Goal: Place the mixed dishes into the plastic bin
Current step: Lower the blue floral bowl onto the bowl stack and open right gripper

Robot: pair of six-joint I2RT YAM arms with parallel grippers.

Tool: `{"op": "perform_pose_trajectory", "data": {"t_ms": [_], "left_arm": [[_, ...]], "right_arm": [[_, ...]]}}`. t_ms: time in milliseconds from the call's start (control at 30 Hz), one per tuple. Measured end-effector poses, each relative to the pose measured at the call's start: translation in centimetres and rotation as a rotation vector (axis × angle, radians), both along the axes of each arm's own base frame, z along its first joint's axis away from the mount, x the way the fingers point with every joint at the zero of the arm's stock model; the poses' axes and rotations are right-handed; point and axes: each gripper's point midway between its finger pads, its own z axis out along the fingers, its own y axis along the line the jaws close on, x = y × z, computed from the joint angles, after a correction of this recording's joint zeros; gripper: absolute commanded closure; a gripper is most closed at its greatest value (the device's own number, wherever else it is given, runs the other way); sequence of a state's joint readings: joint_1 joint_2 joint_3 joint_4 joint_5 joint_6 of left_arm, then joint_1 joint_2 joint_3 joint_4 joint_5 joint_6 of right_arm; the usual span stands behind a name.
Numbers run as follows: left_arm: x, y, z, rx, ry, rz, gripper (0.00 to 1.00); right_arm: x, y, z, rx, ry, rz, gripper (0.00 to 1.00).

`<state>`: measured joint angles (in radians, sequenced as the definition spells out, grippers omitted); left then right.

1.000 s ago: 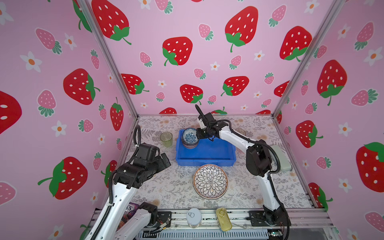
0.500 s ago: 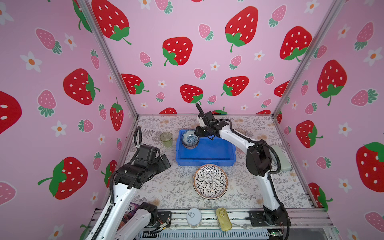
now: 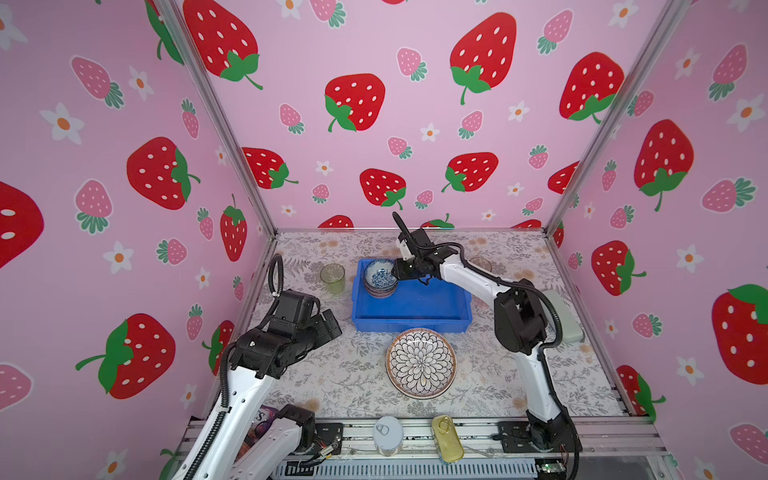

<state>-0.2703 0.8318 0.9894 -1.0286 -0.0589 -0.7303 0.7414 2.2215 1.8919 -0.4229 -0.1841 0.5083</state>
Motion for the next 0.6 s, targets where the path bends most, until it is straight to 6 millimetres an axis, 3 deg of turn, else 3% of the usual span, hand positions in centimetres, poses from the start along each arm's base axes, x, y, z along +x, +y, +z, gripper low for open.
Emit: {"op": "perform_pose_trajectory", "data": {"t_ms": [267,433,600], "left_arm": [[0.0,0.0,0.0,-0.002,0.001,0.0,0.01],[0.0,-0.1,0.0,-0.007,0.002,-0.002,0.01],[0.0,-0.1,-0.1,-0.009,0.002,-0.002,0.01]], "right_arm": [[-0.3,-0.2,0.4,0.032,-0.006,-0.001,0.7],[-0.5,0.0,1.4,0.06,-0.009,0.01,0.61],[-0.9,-0.1,4.3,0.105,-0.046,0.019,0.49]]}}
